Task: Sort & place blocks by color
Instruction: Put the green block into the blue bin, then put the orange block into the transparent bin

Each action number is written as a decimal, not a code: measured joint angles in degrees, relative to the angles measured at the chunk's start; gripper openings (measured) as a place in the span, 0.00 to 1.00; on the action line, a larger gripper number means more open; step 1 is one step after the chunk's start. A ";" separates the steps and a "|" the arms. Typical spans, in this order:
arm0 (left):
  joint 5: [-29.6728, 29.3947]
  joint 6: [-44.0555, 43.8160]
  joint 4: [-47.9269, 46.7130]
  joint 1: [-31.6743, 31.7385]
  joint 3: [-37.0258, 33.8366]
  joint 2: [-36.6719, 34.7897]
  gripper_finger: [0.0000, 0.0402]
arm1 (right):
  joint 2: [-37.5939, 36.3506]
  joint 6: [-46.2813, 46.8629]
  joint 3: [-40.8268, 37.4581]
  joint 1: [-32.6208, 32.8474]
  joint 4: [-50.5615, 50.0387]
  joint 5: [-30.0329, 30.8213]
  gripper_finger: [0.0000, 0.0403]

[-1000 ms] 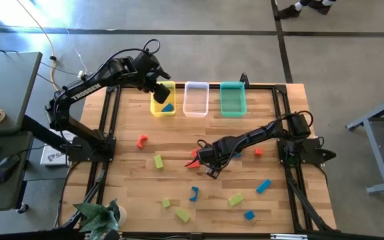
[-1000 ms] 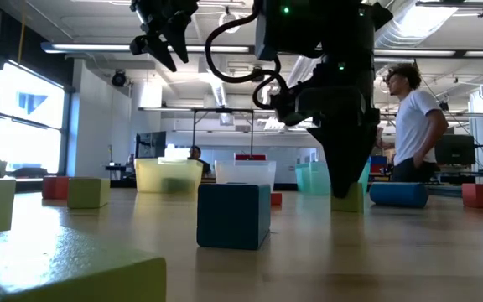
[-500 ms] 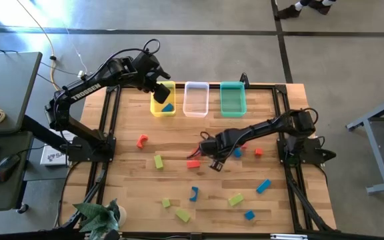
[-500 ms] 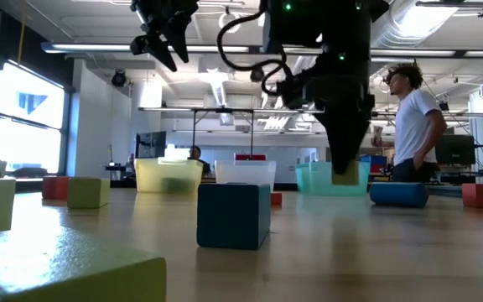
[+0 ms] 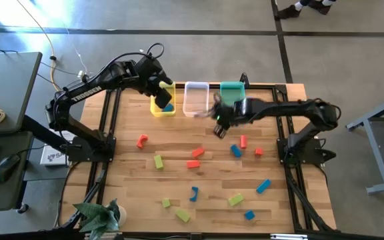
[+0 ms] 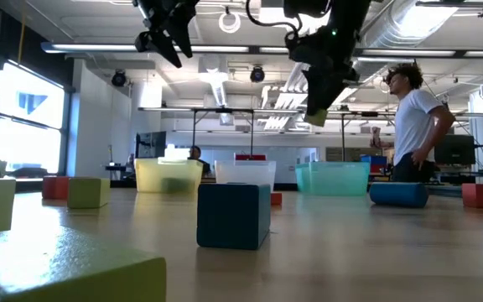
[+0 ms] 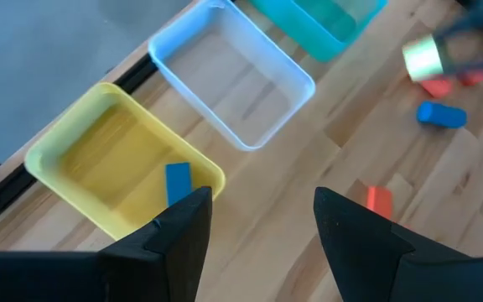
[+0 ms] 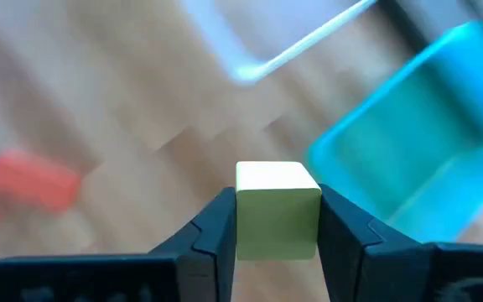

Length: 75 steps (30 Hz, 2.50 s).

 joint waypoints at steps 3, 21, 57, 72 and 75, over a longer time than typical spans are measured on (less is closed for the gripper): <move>0.00 0.02 -0.07 -1.94 0.00 -0.01 0.50 | -1.55 -2.98 0.00 -4.46 1.67 2.61 0.25; 0.01 -11.96 -3.54 -6.52 -0.02 -0.02 0.50 | 8.24 -20.62 0.04 -23.98 7.99 -4.72 0.25; -1.68 -12.00 -3.49 -9.82 -0.02 -0.04 0.50 | 14.36 -23.06 0.04 -27.42 4.96 -7.90 0.47; -1.11 -10.06 -2.57 -9.95 -0.02 0.67 0.61 | 4.12 -12.78 0.04 -27.24 2.40 -8.41 0.47; -1.05 -10.05 0.56 -11.14 -0.02 1.98 0.60 | 1.04 -9.59 0.04 -27.20 2.13 -9.39 0.47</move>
